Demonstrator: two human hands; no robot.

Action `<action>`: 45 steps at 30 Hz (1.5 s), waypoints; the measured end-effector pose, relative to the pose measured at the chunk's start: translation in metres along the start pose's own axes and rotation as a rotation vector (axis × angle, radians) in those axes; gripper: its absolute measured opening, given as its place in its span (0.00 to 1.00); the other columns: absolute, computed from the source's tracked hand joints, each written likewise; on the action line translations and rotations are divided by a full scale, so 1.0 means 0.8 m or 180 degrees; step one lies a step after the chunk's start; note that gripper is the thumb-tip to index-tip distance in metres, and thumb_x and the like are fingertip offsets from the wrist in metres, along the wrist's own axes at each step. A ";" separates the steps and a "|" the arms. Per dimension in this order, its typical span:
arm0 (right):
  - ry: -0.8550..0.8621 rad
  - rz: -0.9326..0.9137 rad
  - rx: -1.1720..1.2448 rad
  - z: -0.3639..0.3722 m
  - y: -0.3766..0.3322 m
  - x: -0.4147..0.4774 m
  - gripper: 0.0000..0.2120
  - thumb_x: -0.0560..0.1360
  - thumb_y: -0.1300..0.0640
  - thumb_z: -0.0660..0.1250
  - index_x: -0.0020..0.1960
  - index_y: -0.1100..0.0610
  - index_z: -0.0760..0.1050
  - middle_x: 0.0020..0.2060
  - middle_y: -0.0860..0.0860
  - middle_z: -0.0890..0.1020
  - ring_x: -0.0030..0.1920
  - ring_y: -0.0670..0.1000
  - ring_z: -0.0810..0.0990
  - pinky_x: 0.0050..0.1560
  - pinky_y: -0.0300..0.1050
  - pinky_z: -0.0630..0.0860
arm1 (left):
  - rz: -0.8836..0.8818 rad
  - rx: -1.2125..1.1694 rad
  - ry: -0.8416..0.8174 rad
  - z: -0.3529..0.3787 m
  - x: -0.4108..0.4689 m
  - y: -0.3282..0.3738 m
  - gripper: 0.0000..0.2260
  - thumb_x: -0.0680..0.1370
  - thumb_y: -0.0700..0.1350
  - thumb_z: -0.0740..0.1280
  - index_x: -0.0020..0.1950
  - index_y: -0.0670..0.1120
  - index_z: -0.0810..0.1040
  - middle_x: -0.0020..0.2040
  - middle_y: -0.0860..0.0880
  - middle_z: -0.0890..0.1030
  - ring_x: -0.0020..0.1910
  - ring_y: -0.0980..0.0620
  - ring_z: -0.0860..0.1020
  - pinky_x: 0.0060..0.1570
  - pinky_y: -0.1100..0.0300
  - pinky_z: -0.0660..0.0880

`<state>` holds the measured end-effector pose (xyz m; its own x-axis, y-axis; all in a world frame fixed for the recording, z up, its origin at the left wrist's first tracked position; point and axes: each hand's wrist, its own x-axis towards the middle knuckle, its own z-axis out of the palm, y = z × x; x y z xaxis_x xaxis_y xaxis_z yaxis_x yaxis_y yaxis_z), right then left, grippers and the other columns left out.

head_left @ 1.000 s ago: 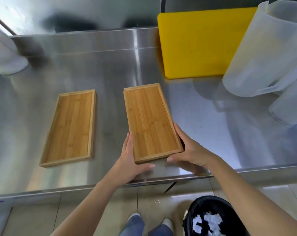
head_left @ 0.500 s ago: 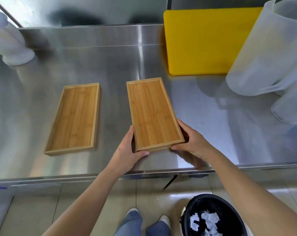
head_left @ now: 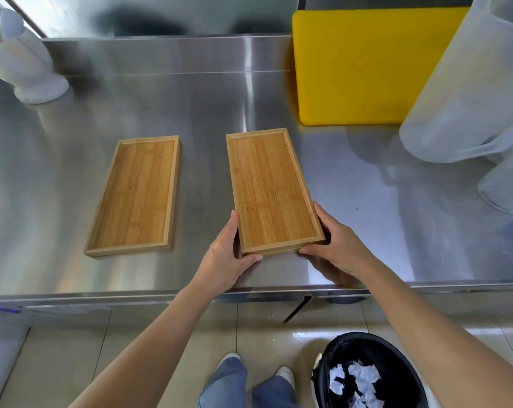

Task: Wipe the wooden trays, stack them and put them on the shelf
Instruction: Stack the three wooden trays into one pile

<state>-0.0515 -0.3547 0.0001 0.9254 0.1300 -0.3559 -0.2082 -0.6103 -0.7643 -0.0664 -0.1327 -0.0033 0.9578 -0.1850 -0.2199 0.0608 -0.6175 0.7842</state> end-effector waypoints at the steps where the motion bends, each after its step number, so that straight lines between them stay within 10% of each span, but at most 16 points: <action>1: 0.0000 -0.0007 -0.0033 0.001 0.000 0.000 0.45 0.70 0.54 0.72 0.75 0.46 0.46 0.71 0.49 0.67 0.69 0.53 0.67 0.70 0.51 0.64 | -0.0018 0.0009 0.0014 0.000 -0.001 0.000 0.42 0.74 0.45 0.71 0.77 0.52 0.44 0.73 0.52 0.65 0.71 0.53 0.64 0.70 0.53 0.61; 14: 0.0765 -0.0483 0.0077 -0.012 -0.092 -0.012 0.34 0.72 0.46 0.66 0.73 0.47 0.54 0.75 0.45 0.56 0.73 0.50 0.59 0.72 0.57 0.61 | 0.0132 -0.0126 0.0625 -0.048 -0.019 -0.008 0.35 0.75 0.55 0.66 0.77 0.50 0.53 0.78 0.51 0.55 0.75 0.55 0.54 0.68 0.61 0.53; 23: -0.0660 -0.0864 -0.0286 0.128 -0.187 0.054 0.38 0.73 0.39 0.61 0.75 0.49 0.48 0.76 0.47 0.55 0.75 0.48 0.54 0.75 0.54 0.54 | -0.0591 -0.0033 0.1807 -0.171 -0.014 -0.088 0.27 0.75 0.50 0.69 0.72 0.44 0.66 0.72 0.41 0.66 0.72 0.43 0.64 0.71 0.49 0.61; 33: -0.0760 -0.0251 -0.0708 0.232 -0.219 0.083 0.40 0.74 0.34 0.51 0.75 0.52 0.36 0.77 0.51 0.44 0.76 0.49 0.40 0.73 0.53 0.39 | -0.1204 0.0089 0.1106 -0.204 -0.024 -0.148 0.35 0.78 0.53 0.64 0.77 0.44 0.49 0.79 0.42 0.47 0.77 0.48 0.45 0.74 0.52 0.46; 45: -0.0067 0.0397 0.1676 0.240 -0.247 0.077 0.39 0.73 0.45 0.66 0.75 0.47 0.46 0.76 0.52 0.55 0.74 0.54 0.57 0.71 0.55 0.57 | -0.1482 -0.2163 0.1737 -0.228 -0.019 -0.144 0.23 0.76 0.43 0.67 0.70 0.45 0.67 0.64 0.47 0.73 0.64 0.47 0.72 0.63 0.55 0.68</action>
<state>-0.0143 -0.0760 0.0261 0.8781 0.1007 -0.4677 -0.4515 -0.1488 -0.8798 -0.0367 0.0810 0.0155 0.7850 0.4485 -0.4273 0.4492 0.0627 0.8912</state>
